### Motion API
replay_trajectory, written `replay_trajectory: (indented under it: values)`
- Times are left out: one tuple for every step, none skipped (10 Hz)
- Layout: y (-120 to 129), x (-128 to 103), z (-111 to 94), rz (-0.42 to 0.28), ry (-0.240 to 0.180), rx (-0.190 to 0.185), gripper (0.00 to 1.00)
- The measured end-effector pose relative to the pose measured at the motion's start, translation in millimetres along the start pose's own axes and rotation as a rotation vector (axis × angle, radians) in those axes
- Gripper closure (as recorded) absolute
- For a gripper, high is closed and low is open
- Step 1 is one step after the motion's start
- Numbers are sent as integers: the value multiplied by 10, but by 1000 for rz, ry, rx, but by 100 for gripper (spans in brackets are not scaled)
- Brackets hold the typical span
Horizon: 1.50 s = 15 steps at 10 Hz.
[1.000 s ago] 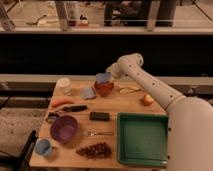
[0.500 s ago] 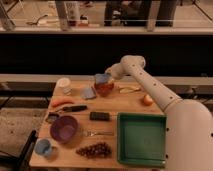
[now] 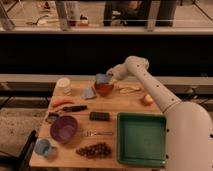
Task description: Wipe red bowl with sponge
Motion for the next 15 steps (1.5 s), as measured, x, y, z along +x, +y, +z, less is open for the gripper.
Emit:
replay_trajectory:
  values:
    - [3,-13,13,0,-7,-1,100]
    - [0,-16,10,0,-6,-1,100]
    - [7,-6,-1,-3,-2,-2,98]
    - [16,-10,-1,-11,5,-5,89]
    - [14,-27,7,-16,8,-6,81]
    - [4,-83,29,-28,13,-12,62]
    - [8,-94,37,-30,16,-16,50]
    - [8,-99,37,-32,18,-18,40]
    - [13,-102,43,-32,19,-20,28]
    - [15,-105,48,-31,20,-21,23]
    - [19,-104,52,-31,20,-21,20]
    - [21,-106,54,-31,20,-22,20]
    - [24,-109,60,-31,19,-22,20]
    - [25,-108,62,-31,19,-22,20]
    - [34,-105,73,-29,19,-23,20]
